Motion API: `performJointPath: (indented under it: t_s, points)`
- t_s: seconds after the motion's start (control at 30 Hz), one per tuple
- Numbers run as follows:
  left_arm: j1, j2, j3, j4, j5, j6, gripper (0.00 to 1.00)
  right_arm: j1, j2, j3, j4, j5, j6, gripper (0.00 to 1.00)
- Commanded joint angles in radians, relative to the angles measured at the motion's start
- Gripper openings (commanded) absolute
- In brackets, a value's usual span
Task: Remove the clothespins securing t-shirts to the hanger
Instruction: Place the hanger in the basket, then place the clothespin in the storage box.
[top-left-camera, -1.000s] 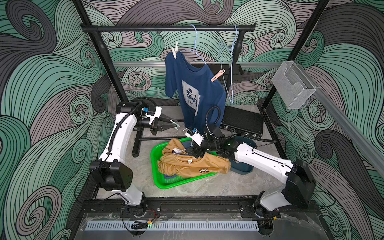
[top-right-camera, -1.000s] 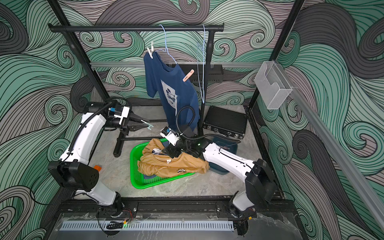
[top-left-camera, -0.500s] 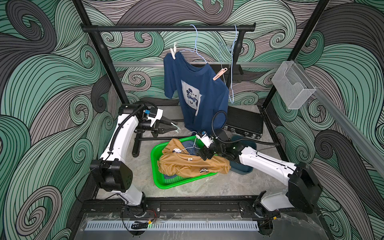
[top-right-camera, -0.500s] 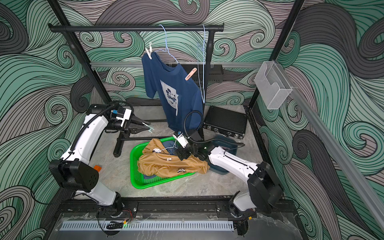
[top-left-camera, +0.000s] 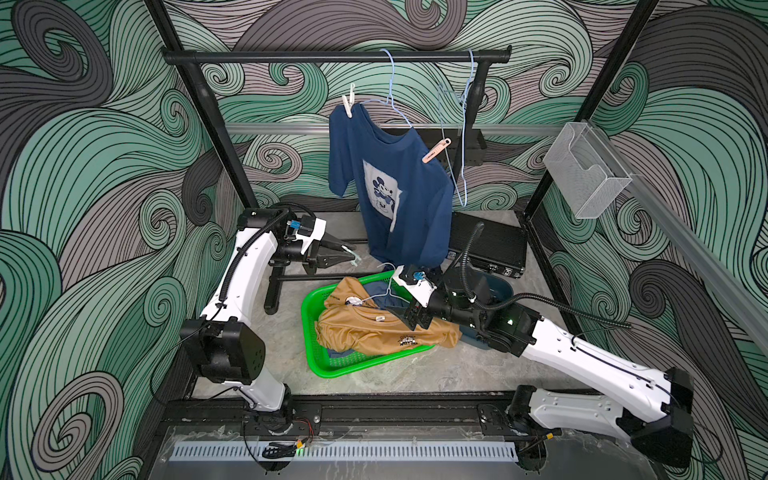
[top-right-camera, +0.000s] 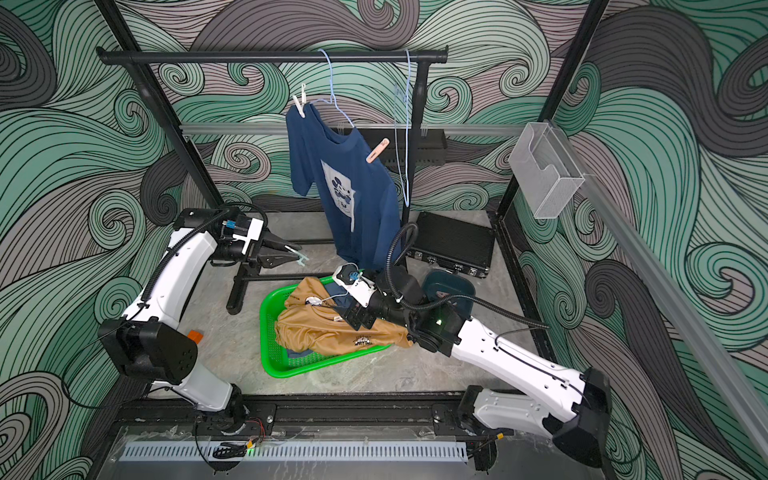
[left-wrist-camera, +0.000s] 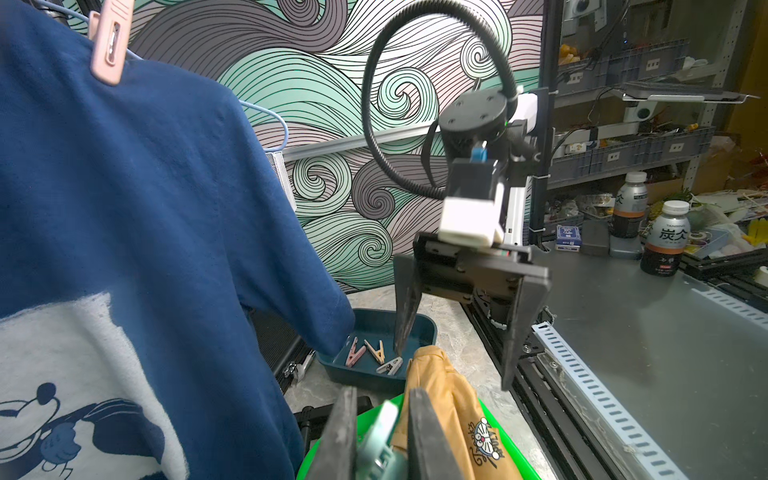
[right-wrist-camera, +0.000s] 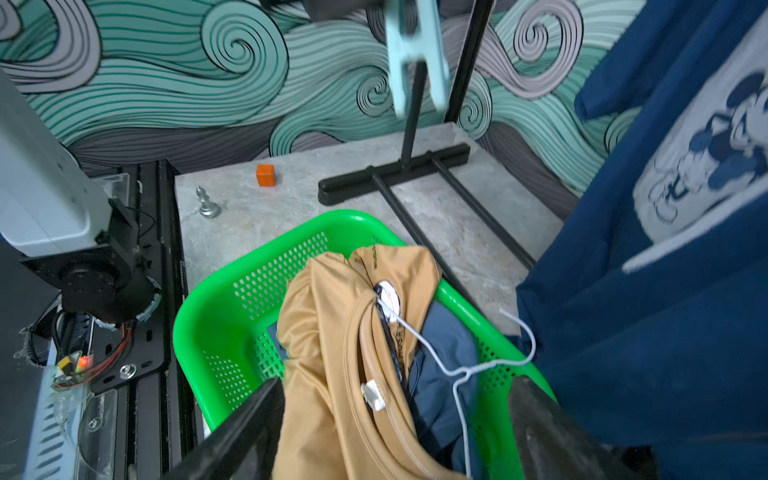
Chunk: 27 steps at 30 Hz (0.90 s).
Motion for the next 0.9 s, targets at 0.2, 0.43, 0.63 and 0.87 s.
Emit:
performJointPath:
  t_s: [0.2, 0.43, 0.63, 0.87]
  points:
    - [-0.006, 0.021, 0.0, -0.185, 0.13, 0.029, 0.06, 0.03, 0.192, 0.201, 0.168, -0.074, -0.075, 0.75]
    - [-0.007, 0.02, 0.004, -0.186, 0.13, 0.025, 0.06, 0.028, 0.289, 0.273, 0.206, -0.063, -0.088, 0.68]
    - [-0.007, 0.018, 0.01, -0.185, 0.13, 0.02, 0.06, 0.022, 0.315, 0.285, 0.229, -0.02, -0.103, 0.61]
    - [-0.006, 0.017, 0.013, -0.185, 0.13, 0.013, 0.06, 0.011, 0.324, 0.272, 0.29, 0.043, -0.079, 0.59]
